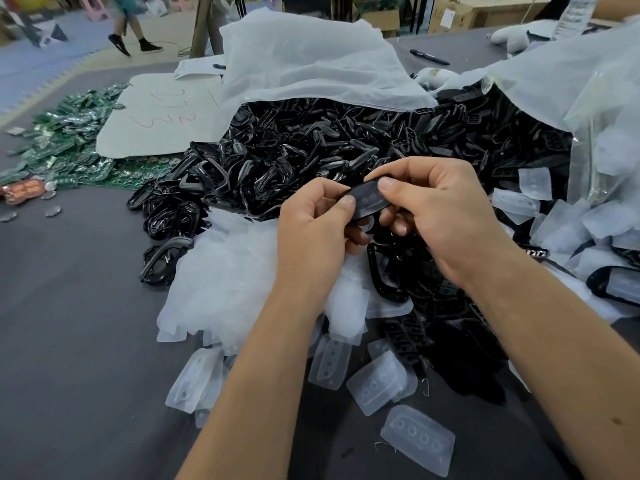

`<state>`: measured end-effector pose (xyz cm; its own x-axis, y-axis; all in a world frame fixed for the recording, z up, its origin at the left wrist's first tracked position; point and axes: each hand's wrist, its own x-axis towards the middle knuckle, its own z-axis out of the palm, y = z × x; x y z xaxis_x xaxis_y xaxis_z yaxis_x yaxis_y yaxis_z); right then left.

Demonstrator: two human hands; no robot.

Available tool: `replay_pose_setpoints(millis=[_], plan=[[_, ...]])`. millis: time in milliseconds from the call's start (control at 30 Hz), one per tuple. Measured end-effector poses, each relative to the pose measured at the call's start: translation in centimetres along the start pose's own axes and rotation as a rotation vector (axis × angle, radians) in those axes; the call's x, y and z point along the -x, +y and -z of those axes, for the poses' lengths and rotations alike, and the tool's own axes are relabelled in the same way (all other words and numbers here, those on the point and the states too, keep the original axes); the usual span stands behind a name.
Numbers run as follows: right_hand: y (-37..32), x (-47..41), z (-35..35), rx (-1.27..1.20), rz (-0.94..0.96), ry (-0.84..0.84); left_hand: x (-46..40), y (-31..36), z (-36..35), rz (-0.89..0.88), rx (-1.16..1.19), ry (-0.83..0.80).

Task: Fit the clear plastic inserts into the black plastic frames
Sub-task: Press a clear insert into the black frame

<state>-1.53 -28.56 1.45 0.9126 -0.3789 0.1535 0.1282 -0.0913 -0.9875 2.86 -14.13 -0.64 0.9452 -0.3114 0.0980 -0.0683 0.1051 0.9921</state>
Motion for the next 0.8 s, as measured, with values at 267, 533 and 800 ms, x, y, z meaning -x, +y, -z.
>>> replay_pose_setpoints(millis=[267, 533, 800], plan=[[-0.12, -0.06, 0.05, 0.010, 0.000, -0.024, 0.03, 0.13, -0.17, 0.016, 0.000, 0.019], [-0.13, 0.07, -0.10, 0.071, 0.034, -0.053, -0.16, -0.23, -0.06, -0.036, -0.007, 0.006], [-0.21, -0.10, 0.24, -0.034, 0.012, -0.041, -0.16, -0.32, -0.12, -0.187, 0.011, 0.077]])
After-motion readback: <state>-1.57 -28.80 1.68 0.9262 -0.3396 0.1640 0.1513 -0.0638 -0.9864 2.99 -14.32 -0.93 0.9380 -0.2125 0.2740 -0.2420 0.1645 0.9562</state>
